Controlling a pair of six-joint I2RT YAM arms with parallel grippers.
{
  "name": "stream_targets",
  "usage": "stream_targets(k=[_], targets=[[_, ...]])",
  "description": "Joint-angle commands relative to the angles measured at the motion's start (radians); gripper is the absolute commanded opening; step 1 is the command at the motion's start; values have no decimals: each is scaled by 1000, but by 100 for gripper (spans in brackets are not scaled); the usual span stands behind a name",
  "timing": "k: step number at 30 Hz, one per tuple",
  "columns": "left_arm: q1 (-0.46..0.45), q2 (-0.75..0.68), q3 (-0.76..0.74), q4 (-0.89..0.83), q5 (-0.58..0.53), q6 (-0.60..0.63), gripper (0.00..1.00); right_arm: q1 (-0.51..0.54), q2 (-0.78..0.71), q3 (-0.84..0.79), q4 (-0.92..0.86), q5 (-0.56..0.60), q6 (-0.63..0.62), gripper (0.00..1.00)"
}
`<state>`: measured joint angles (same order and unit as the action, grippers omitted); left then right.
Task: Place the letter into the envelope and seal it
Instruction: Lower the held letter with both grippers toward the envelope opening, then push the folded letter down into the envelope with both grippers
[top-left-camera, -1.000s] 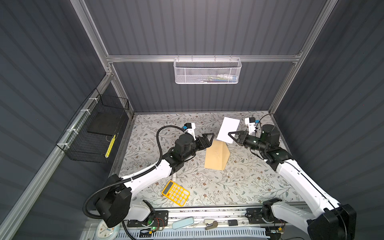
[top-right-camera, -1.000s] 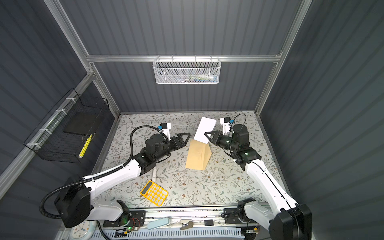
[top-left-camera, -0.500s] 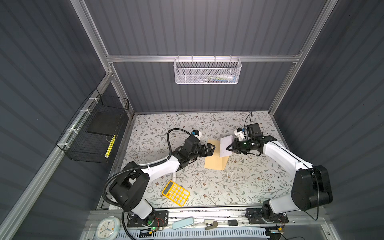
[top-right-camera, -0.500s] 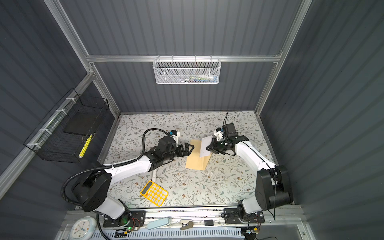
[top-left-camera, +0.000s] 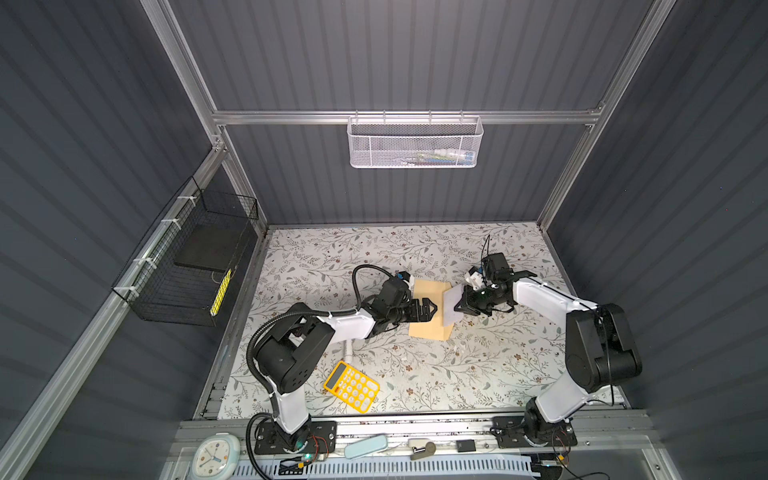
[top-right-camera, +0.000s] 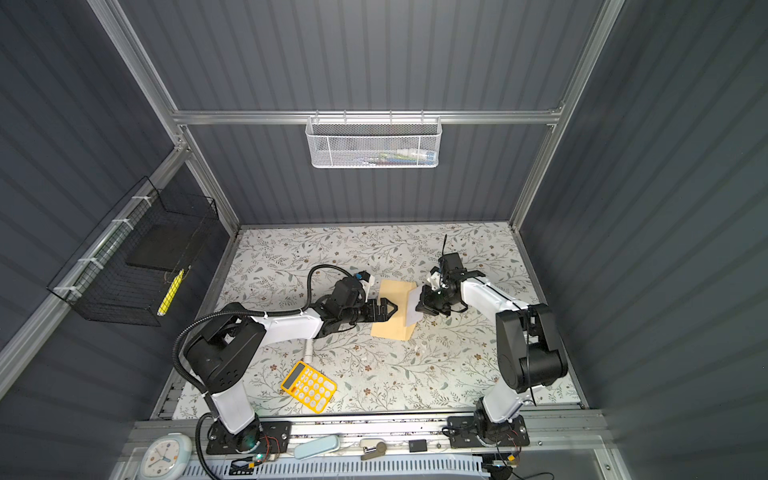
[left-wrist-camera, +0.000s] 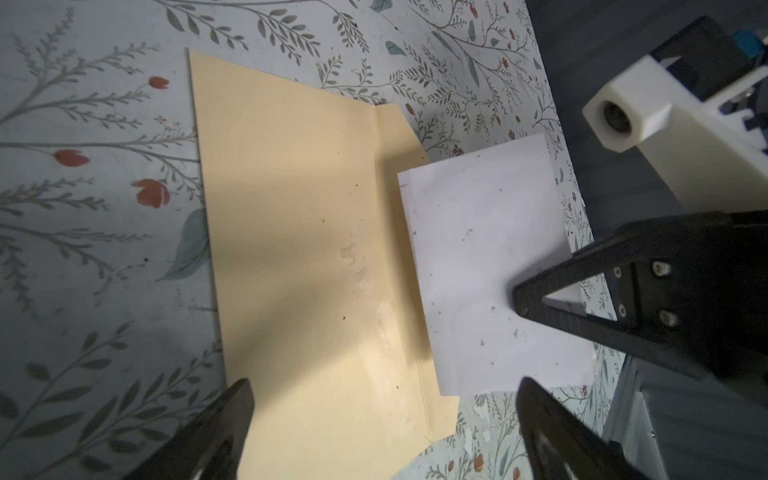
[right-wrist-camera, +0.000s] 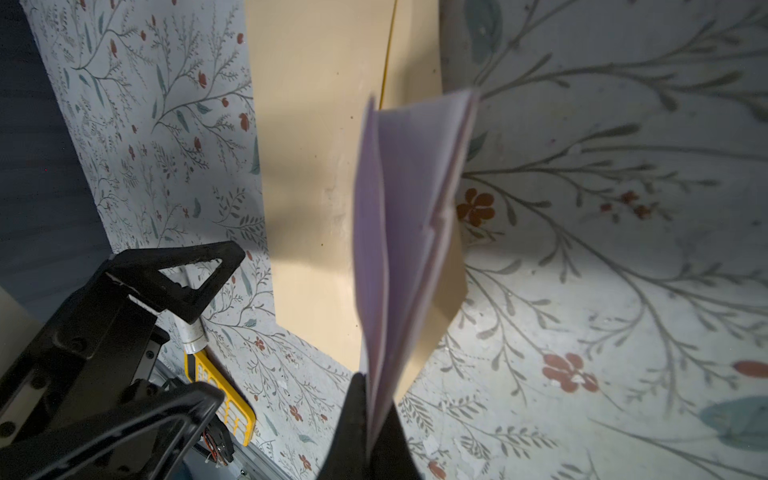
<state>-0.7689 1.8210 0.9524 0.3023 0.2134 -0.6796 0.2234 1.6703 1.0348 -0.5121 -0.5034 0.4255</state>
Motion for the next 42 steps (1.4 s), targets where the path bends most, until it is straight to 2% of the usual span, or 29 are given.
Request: stream_targets(k=[1, 15, 42], targets=[[5, 34, 20, 29, 25, 16, 97, -6, 34, 31, -28, 35, -32, 0], [5, 99, -27, 101, 51, 9, 92, -2, 138, 59, -19, 43, -38, 0], [4, 142, -105, 247, 109, -40, 86, 83, 217, 39, 151, -11, 118, 0]])
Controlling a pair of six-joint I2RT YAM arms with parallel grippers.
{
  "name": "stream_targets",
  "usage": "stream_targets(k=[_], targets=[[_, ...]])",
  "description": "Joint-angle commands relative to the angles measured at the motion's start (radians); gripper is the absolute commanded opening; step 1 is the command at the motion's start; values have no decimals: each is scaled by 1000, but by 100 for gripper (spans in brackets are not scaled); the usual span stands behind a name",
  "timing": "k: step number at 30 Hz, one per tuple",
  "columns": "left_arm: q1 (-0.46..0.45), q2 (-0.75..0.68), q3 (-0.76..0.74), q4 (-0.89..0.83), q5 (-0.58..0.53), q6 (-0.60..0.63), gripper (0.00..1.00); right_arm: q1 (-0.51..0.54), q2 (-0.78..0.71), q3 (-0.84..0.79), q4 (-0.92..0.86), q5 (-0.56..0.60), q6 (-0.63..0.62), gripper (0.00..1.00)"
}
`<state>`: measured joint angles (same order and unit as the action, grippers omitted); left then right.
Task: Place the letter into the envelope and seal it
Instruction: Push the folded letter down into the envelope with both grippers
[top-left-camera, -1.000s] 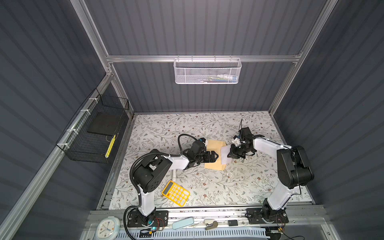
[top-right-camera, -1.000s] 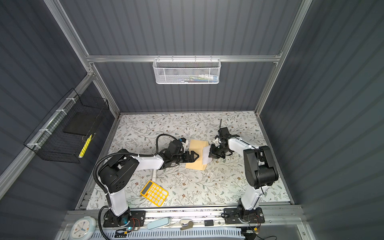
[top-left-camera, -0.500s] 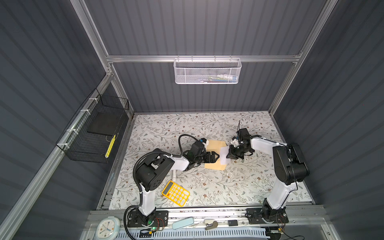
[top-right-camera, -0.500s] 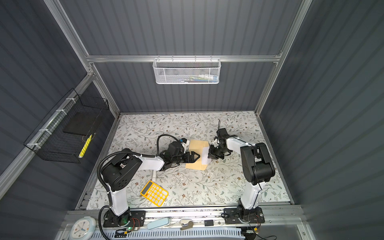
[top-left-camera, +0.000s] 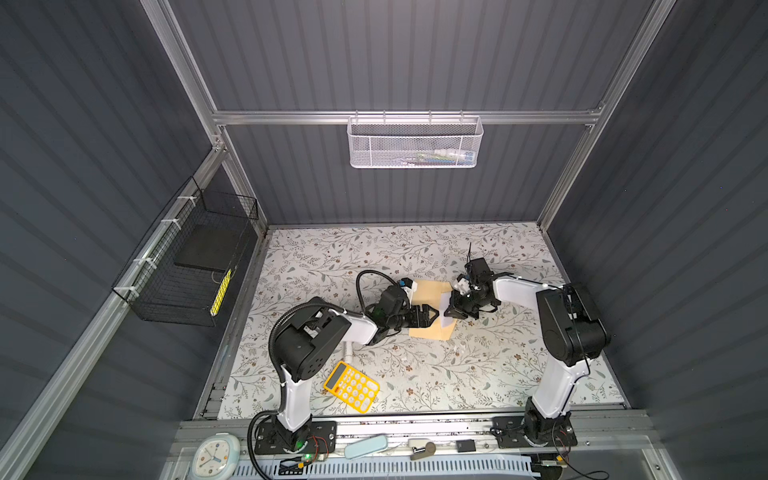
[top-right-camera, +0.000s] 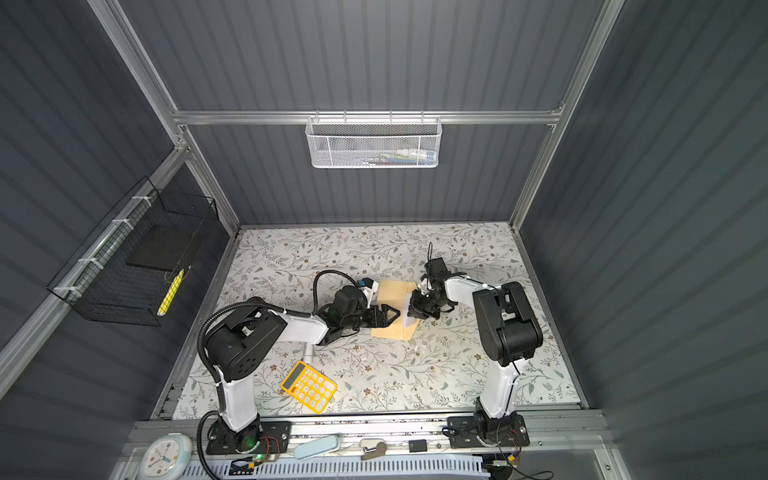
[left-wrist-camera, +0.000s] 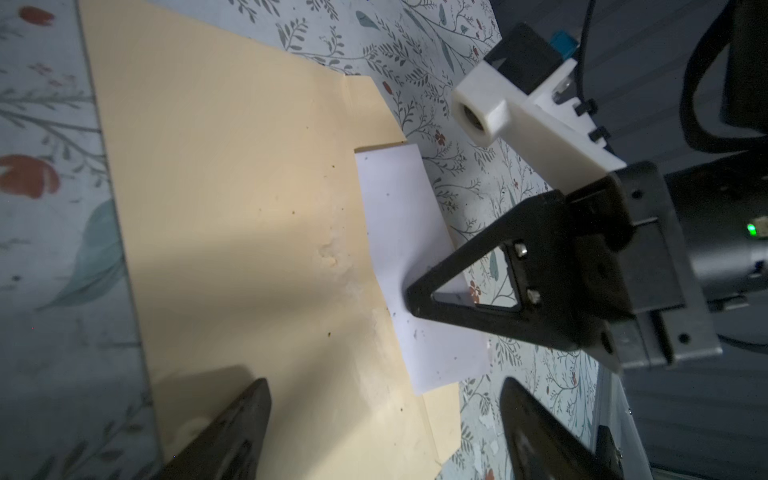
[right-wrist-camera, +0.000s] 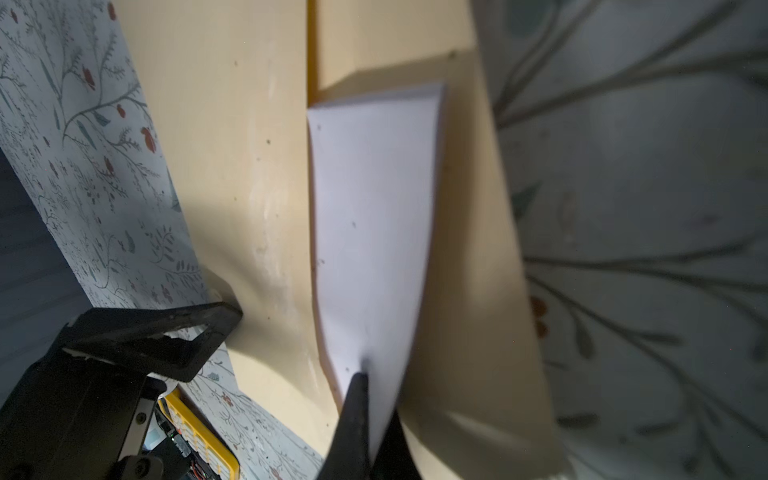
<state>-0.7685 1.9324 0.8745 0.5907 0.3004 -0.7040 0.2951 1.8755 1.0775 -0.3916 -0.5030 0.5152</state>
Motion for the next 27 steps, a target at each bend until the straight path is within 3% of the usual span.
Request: stream_targets(k=[1, 3, 6, 11, 18, 27], targets=[[3, 28, -30, -40, 22, -17, 86, 13, 13, -5, 34, -14, 31, 0], [3, 22, -35, -42, 22, -15, 86, 12, 8, -3, 28, -9, 29, 2], [3, 11, -45, -45, 16, -11, 86, 6, -11, 1, 8, 0, 14, 19], [3, -2, -59, -50, 4, -8, 86, -27, -52, -12, -40, 17, -10, 39], [4, -7, -65, -43, 6, -7, 86, -53, -90, -21, -59, 18, -26, 42], [4, -72, -29, -15, 61, -23, 88, -51, -63, -28, -13, -1, -5, 30]])
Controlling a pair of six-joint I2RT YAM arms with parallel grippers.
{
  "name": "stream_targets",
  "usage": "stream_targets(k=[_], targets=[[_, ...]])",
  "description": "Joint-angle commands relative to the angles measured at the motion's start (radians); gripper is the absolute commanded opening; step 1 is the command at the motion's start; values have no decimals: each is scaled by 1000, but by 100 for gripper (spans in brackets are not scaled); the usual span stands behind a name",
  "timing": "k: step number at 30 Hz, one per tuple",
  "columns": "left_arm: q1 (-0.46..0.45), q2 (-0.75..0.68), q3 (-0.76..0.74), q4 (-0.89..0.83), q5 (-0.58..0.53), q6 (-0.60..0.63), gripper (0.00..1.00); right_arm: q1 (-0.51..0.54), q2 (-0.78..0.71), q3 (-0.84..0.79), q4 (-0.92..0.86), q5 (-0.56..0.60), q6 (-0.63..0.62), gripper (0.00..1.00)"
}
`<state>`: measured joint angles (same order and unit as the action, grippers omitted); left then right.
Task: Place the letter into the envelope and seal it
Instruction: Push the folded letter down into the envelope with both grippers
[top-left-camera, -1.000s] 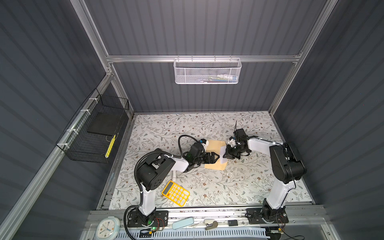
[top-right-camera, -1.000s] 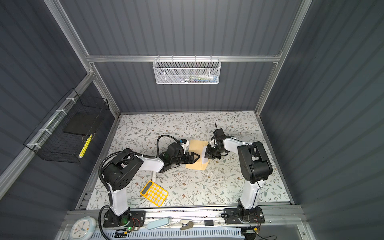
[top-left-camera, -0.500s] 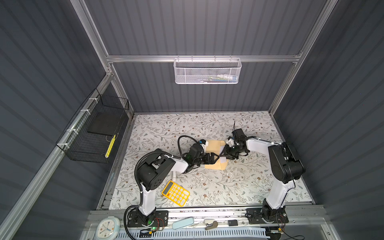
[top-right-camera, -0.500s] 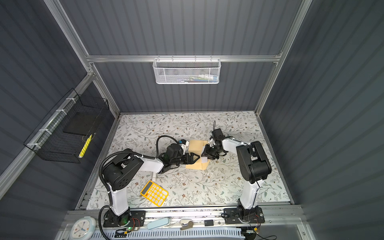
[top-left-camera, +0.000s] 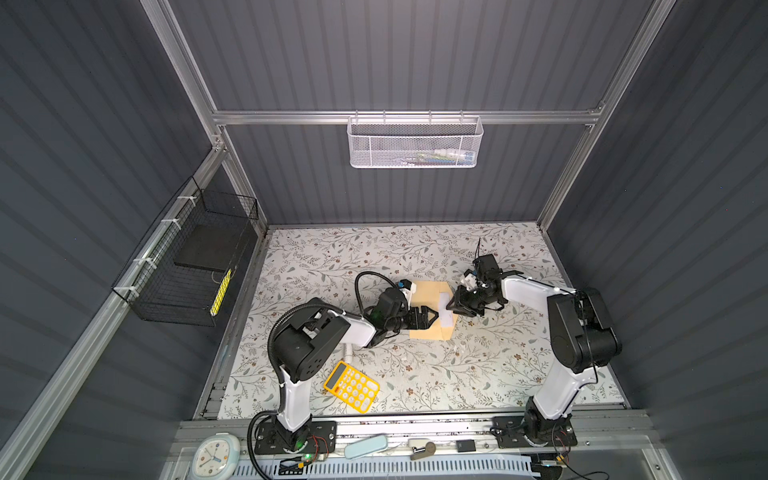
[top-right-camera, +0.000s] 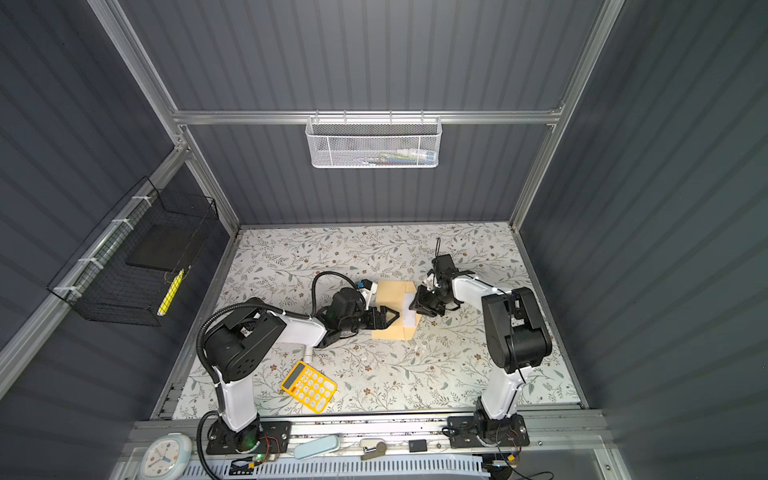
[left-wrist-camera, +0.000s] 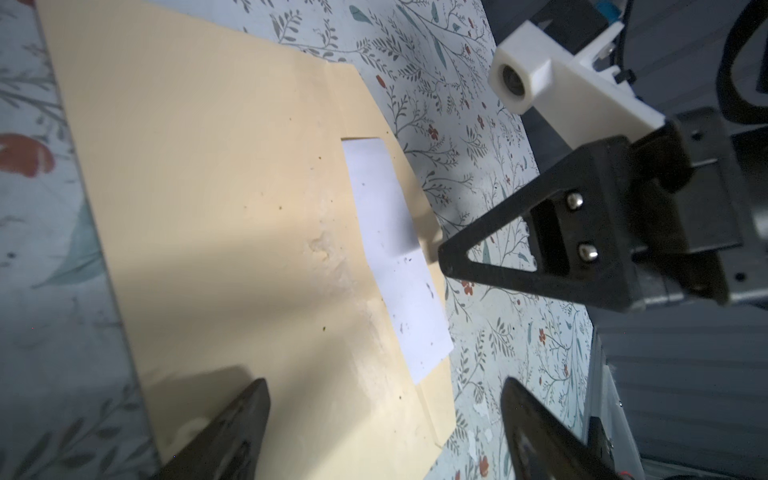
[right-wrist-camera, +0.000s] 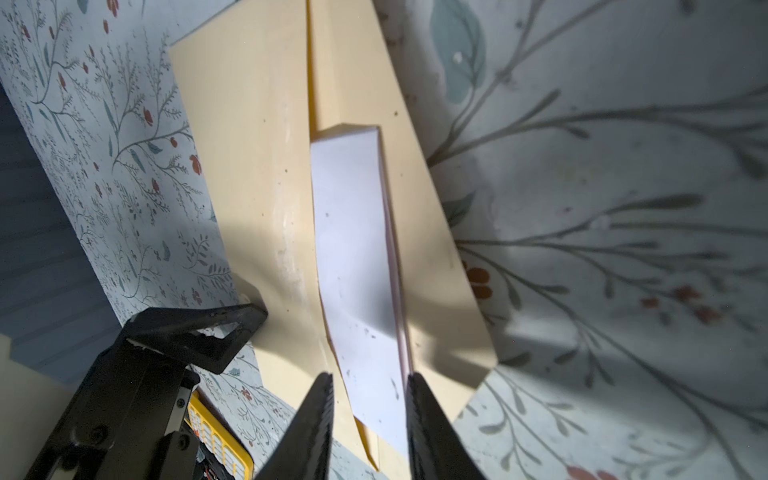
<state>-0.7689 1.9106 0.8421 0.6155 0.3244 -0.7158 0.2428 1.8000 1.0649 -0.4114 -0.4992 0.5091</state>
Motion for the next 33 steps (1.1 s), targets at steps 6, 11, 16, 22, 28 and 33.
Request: stream_targets(k=[6, 11, 16, 22, 28, 33], targets=[[5, -116, 51, -135, 17, 10, 89, 3, 41, -4, 8, 2, -5, 24], [29, -155, 54, -273, -72, 41, 89, 3, 50, -14, 14, 11, -11, 22], [49, -150, 43, -326, -100, 45, 89, 3, 48, -26, 17, 7, -8, 21], [49, -122, 35, -318, -91, 41, 88, 6, 48, -33, 47, 4, -3, 20], [49, -94, 21, -266, -60, 29, 87, 13, 54, -36, 52, 4, -1, 19], [49, -70, 19, -255, -46, 25, 81, 16, 57, -37, 57, 3, 5, 18]])
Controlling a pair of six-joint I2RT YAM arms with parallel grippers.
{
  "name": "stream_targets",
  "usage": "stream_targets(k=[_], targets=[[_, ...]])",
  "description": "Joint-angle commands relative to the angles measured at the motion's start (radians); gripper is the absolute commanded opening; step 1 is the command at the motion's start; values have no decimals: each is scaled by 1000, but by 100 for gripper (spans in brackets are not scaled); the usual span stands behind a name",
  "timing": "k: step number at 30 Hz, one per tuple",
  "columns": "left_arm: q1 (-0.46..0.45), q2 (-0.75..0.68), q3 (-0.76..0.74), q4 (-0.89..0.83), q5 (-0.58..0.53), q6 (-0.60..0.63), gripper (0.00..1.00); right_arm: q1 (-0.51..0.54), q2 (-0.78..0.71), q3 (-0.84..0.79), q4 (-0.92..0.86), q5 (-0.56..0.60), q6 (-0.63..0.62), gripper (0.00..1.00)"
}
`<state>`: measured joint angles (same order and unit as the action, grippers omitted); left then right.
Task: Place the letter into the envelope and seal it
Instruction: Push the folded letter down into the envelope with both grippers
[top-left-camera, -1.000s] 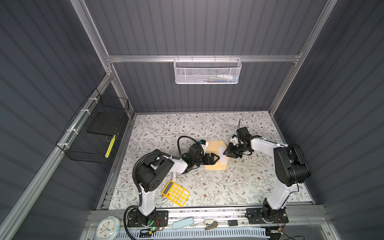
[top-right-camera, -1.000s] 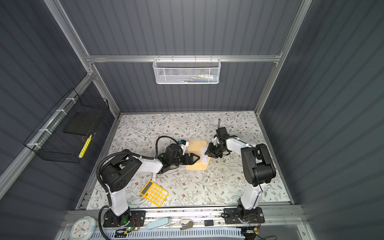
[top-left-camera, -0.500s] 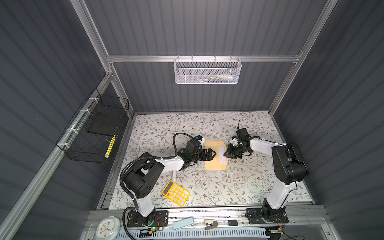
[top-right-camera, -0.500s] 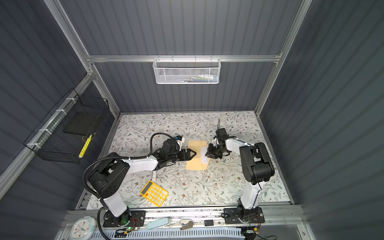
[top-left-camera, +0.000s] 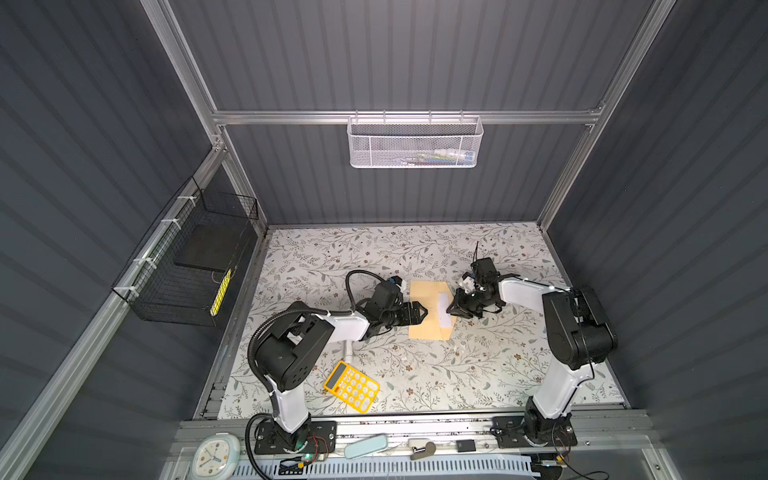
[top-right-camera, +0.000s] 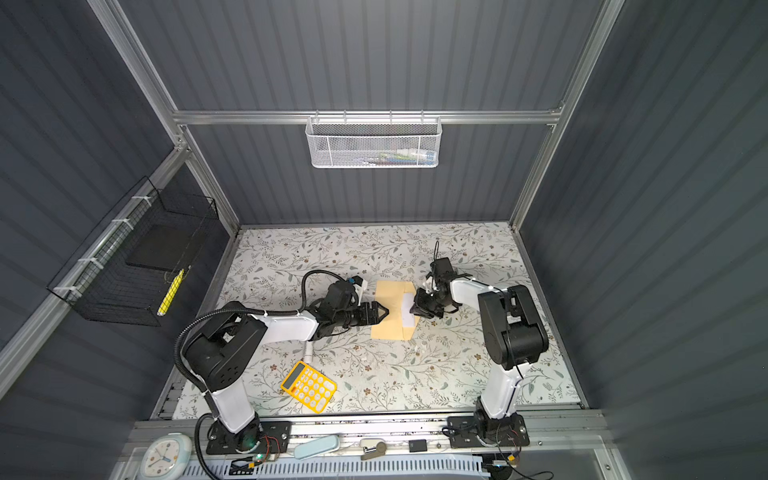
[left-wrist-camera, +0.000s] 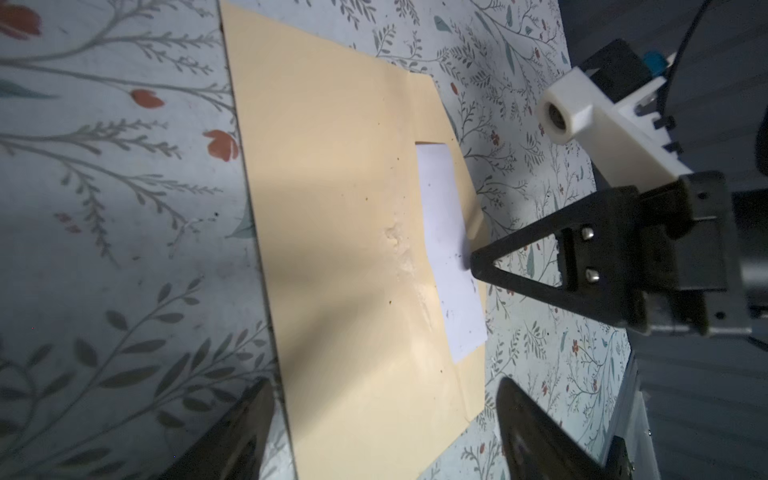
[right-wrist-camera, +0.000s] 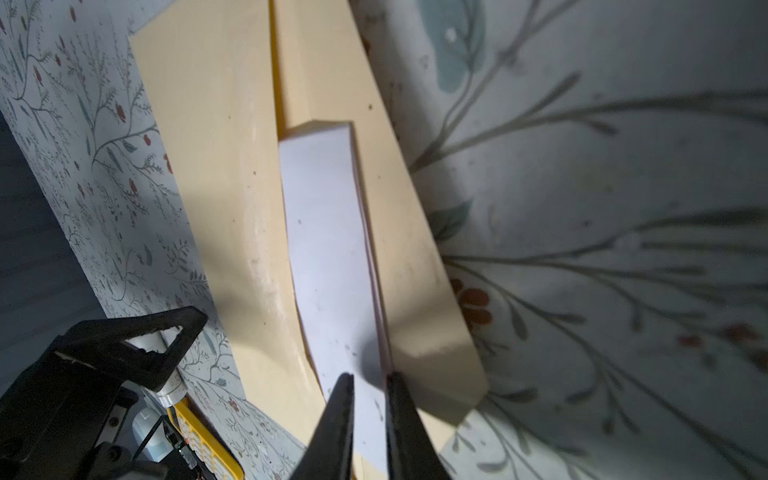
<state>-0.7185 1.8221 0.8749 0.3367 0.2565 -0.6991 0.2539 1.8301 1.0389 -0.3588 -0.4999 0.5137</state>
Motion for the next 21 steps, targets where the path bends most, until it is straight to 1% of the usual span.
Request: stream_targets(k=[1, 3, 8, 10, 21], targets=[[-1, 22, -16, 25, 21, 7, 81, 7, 27, -12, 6, 3, 2, 17], [-1, 27, -21, 29, 21, 6, 79, 9, 29, -15, 10, 3, 4, 17], [-2, 46, -28, 54, 42, -7, 69, 16, 32, -25, 25, 0, 12, 15], [-5, 56, -33, 69, 50, -16, 67, 20, 33, -25, 31, -2, 19, 14], [-11, 75, -43, 100, 61, -26, 66, 51, 56, 0, 54, -15, 50, 13]])
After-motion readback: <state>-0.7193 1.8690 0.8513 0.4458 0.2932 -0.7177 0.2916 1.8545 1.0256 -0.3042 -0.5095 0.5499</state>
